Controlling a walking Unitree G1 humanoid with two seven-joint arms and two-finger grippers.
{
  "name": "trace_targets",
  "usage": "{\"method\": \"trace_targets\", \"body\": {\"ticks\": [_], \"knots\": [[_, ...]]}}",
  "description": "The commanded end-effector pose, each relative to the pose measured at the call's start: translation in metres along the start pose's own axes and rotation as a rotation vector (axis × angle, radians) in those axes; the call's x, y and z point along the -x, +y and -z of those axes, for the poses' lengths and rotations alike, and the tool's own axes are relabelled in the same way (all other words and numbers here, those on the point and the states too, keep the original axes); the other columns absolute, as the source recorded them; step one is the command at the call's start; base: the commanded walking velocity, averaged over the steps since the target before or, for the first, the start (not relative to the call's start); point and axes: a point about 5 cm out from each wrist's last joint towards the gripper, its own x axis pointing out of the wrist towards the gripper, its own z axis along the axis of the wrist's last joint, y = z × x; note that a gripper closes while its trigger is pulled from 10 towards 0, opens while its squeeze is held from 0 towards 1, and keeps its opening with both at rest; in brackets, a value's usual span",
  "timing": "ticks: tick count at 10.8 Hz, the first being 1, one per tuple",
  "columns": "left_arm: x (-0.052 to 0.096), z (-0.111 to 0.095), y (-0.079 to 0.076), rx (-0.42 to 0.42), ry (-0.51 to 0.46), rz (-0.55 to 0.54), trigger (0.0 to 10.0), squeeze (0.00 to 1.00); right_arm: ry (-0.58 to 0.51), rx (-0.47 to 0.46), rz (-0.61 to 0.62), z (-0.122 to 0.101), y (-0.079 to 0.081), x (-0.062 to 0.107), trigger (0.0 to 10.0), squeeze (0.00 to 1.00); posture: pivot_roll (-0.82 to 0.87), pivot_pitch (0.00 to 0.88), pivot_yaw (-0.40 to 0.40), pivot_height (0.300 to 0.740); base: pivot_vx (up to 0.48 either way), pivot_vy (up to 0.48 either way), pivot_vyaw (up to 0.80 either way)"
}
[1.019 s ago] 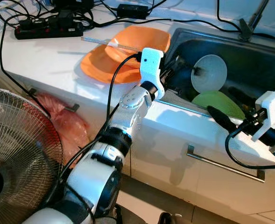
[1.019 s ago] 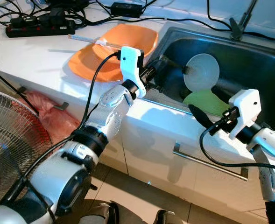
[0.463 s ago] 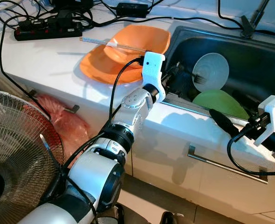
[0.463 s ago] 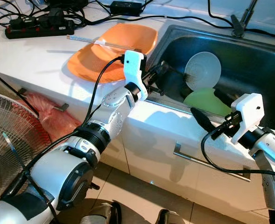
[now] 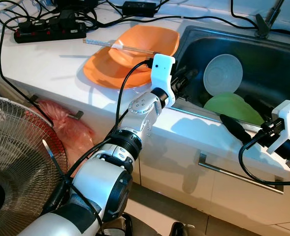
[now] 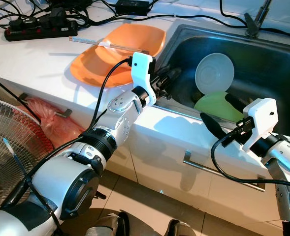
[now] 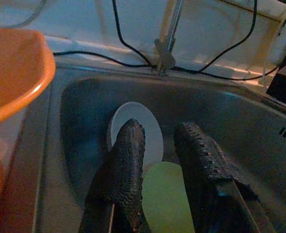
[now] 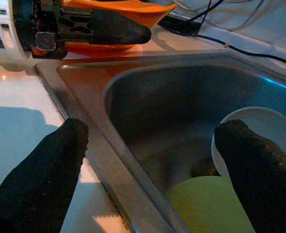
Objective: Kitchen organization
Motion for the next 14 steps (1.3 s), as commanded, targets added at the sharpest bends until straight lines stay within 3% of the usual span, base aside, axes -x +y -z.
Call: {"method": "trace_targets", "body": {"ticks": [1,2,3,5,7,8,9,10,11,13,14], "knots": [[-0.022,-0.006,-0.054,0.022,-0.047,0.146,10.0,0.0,-0.009,-0.012,-0.003,-0.001,0.001,0.0,10.0,0.0,-0.11,0.181,0.054,0.74,0.0,0.0,0.0],[-0.023,-0.019,-0.056,0.011,-0.121,0.153,10.0,0.0,-0.011,-0.018,-0.005,0.0,0.002,-0.002,10.0,0.0,-0.1,0.18,0.053,0.74,0.0,0.0,0.0],[-0.019,-0.043,-0.05,-0.001,-0.255,0.138,10.0,0.0,-0.015,-0.028,-0.01,0.001,0.003,-0.004,10.0,0.0,-0.08,0.177,0.049,0.74,0.0,0.0,0.0],[0.007,-0.092,-0.019,-0.021,-0.479,0.019,10.0,0.0,-0.019,-0.05,-0.036,0.005,0.007,-0.012,10.0,0.0,-0.04,0.168,0.035,0.74,0.0,0.0,0.0],[0.034,-0.105,0.013,-0.072,-0.527,-0.113,10.0,0.0,-0.022,-0.053,-0.044,0.006,0.006,-0.016,10.0,0.0,-0.01,0.158,0.021,0.74,0.0,0.0,0.0],[0.059,-0.108,0.041,-0.13,-0.519,-0.238,10.0,0.0,-0.025,-0.055,-0.052,0.006,0.005,-0.02,10.0,0.0,-0.01,0.156,0.015,0.74,0.0,0.0,0.0],[0.07,-0.107,0.051,-0.153,-0.494,-0.359,10.0,0.0,-0.027,-0.06,-0.064,0.007,0.005,-0.023,10.0,0.0,0.01,0.151,0.003,0.74,0.0,0.0,0.0],[0.088,-0.105,0.068,-0.159,-0.475,-0.422,10.0,0.18,-0.027,-0.062,-0.072,0.007,0.005,-0.025,10.0,0.0,0.02,0.152,-0.005,0.74,0.0,0.0,0.0],[0.111,-0.105,0.086,-0.183,-0.462,-0.494,10.0,1.0,-0.028,-0.066,-0.079,0.008,0.005,-0.027,10.0,0.0,0.03,0.155,-0.011,0.74,0.0,0.0,0.0],[0.127,-0.097,0.095,-0.133,-0.443,-0.568,10.0,1.0,-0.031,-0.07,-0.089,0.009,0.005,-0.03,10.0,0.0,0.04,0.158,-0.017,0.74,0.0,0.0,0.0],[0.136,-0.081,0.106,-0.035,-0.424,-0.636,10.0,0.0,-0.031,-0.072,-0.093,0.01,0.006,-0.031,10.0,0.0,0.04,0.158,-0.017,0.74,0.0,0.0,0.0]]}}
